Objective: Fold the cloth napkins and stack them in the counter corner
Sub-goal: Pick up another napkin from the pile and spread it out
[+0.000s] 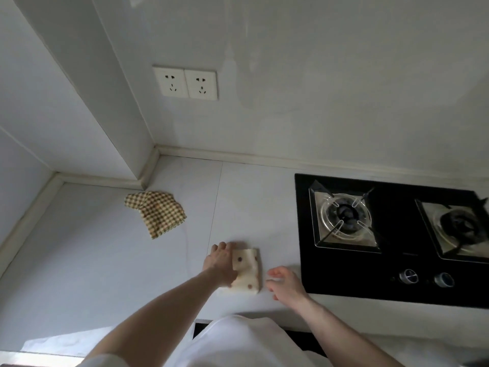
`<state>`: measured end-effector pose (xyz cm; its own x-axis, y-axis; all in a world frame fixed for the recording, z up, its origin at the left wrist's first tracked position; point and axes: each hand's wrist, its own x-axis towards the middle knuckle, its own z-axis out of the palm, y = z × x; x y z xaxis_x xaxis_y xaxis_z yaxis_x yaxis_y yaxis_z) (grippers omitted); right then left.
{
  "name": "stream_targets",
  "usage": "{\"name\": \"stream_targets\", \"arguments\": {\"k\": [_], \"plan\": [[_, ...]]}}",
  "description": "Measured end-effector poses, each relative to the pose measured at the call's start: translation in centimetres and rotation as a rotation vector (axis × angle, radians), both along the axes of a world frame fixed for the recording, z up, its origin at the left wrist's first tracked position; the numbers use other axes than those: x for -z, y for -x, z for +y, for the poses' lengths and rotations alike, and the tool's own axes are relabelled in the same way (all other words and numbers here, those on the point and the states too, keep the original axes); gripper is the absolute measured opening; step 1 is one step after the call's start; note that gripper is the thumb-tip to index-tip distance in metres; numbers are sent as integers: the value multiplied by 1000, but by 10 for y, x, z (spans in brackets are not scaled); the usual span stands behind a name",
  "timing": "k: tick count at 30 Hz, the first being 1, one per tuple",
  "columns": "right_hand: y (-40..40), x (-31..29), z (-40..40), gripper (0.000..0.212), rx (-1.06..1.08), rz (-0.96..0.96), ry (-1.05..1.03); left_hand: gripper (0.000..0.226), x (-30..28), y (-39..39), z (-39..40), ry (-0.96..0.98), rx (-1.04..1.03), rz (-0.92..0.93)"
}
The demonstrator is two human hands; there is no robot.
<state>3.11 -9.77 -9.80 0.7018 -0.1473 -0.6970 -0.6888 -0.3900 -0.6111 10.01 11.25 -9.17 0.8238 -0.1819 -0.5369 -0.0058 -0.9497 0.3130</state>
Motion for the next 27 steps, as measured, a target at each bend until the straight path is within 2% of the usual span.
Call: {"name": "stream_targets", "arguments": {"k": [6,11,13,16,20,23,27], "plan": [[-5,-9,1,29,-20,11,8,44,-1,3,1,130,-80,-18],[-19,-8,8,63,-98,-86,24,30,-9,11,6,235,-90,-11],[-26,-15,16,58,-168,-125,36,25,-15,15,9,284,-98,21],[-34,-23,24,41,-216,-152,43,25,-23,19,13,317,-98,36],[-36,-25,31,13,-254,-211,97,29,-28,22,19,263,-133,-58],[-33,-19,29,11,-227,-215,110,23,-30,23,22,204,-118,-163],[-30,-13,24,24,-192,-232,91,23,-29,28,18,156,-94,-205]]}}
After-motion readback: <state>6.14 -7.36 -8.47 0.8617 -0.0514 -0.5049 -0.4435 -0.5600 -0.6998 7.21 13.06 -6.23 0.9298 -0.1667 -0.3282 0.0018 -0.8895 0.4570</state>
